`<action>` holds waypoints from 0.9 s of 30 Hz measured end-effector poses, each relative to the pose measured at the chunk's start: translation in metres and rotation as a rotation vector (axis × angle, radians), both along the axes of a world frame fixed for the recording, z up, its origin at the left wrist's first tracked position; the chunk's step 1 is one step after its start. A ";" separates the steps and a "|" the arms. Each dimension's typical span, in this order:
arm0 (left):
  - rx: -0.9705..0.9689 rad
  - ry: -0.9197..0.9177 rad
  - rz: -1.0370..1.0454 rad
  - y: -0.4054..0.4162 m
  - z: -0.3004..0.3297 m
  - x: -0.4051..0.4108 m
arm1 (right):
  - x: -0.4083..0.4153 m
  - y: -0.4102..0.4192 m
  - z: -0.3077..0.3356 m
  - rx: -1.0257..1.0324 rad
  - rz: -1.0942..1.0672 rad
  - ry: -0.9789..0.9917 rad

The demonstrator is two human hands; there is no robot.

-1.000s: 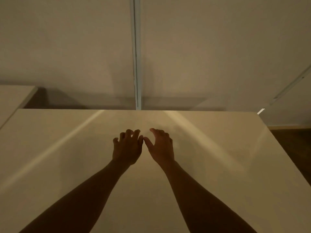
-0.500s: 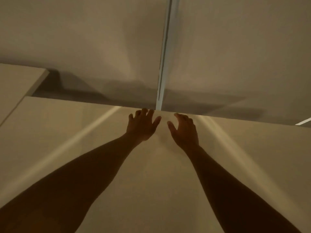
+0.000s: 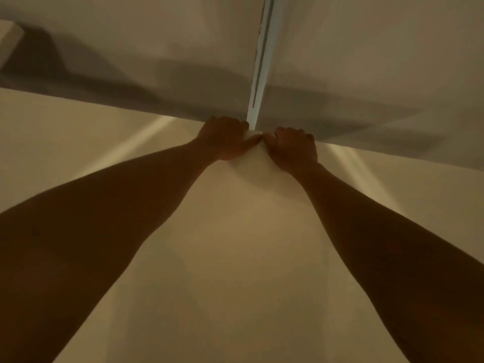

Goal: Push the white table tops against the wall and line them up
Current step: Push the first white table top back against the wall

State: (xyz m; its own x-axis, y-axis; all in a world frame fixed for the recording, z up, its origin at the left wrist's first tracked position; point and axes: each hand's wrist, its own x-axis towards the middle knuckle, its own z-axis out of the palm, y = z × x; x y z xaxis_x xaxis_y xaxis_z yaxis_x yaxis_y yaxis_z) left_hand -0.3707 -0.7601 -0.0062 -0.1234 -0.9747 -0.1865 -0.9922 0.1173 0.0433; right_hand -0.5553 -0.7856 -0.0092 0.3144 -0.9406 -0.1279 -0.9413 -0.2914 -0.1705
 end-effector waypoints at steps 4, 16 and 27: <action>0.007 0.007 0.003 -0.006 -0.003 0.008 | 0.007 -0.004 -0.008 -0.033 -0.013 0.020; 0.010 0.022 0.009 -0.013 0.002 0.007 | 0.007 -0.012 -0.011 -0.040 0.006 -0.029; 0.003 0.073 0.110 -0.032 0.004 0.009 | 0.016 -0.041 -0.012 -0.053 -0.010 -0.056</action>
